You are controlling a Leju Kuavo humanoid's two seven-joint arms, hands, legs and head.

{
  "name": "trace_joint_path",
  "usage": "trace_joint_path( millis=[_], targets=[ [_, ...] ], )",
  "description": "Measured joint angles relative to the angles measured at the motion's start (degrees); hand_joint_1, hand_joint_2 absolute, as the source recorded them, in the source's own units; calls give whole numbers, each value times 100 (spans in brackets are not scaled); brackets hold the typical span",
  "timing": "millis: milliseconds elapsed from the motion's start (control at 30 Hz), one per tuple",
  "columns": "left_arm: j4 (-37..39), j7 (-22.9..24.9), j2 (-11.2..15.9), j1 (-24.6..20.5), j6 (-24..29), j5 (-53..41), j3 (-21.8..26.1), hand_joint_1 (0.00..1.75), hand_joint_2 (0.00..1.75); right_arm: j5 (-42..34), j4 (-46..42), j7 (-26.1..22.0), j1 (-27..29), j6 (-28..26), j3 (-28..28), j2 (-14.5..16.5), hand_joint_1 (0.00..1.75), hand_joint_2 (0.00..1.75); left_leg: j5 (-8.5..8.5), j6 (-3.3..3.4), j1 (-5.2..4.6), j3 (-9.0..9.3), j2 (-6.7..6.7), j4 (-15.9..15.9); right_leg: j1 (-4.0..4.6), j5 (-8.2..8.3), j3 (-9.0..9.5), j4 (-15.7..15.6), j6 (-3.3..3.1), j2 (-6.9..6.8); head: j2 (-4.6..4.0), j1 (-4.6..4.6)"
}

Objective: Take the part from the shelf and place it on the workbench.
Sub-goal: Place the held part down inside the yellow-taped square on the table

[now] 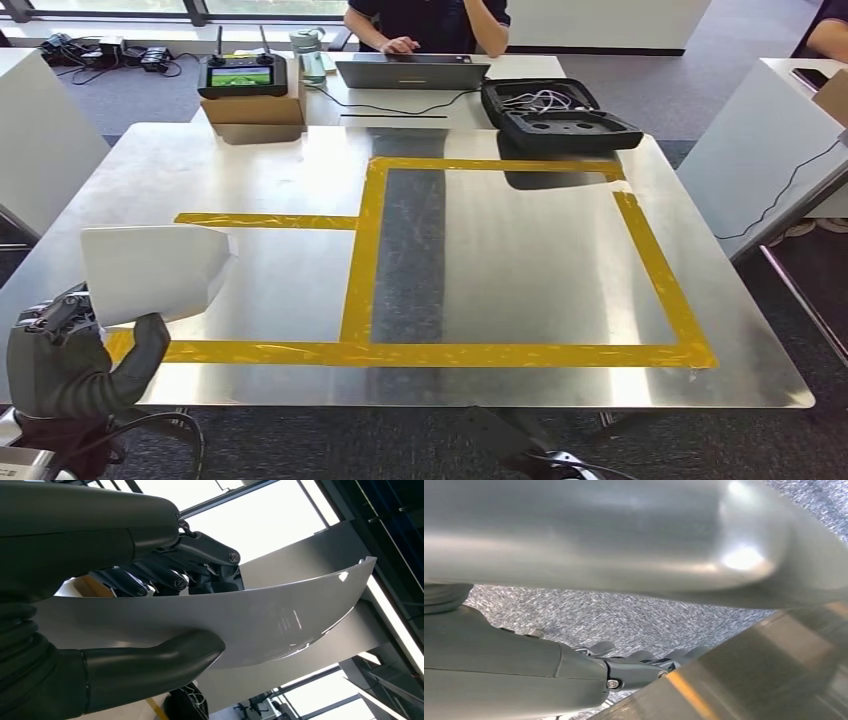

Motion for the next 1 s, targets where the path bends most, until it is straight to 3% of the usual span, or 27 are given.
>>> trace_joint_path(
  millis=[67,200,633,1000],
  targets=[
    [0,0,0,0,0,-3,0,175,175,0,1,1,0,0,0,0,0,0,-2,3,-4,-5,1,1,-10,2,4,-17,93,0,-1,0],
    [0,1,0,0,3,-17,0,175,175,0,1,2,0,0,0,0,0,0,-5,4,-4,-4,1,-1,-10,-4,0,-19,131,-1,-1,0],
    [47,168,-15,-1,342,-3,123,175,175,11,1,9,-3,-58,0,10,0,0,-3,-8,0,2,1,-16,-7,-26,-16,11,123,-2,0,0],
    [323,1083,20,-300,675,-706,490,175,175,11,11,-27,-6,-50,0,44,0,0,-1,-10,0,3,1,-15,-8,-26,-17,14,123,-2,0,0]
  ],
)
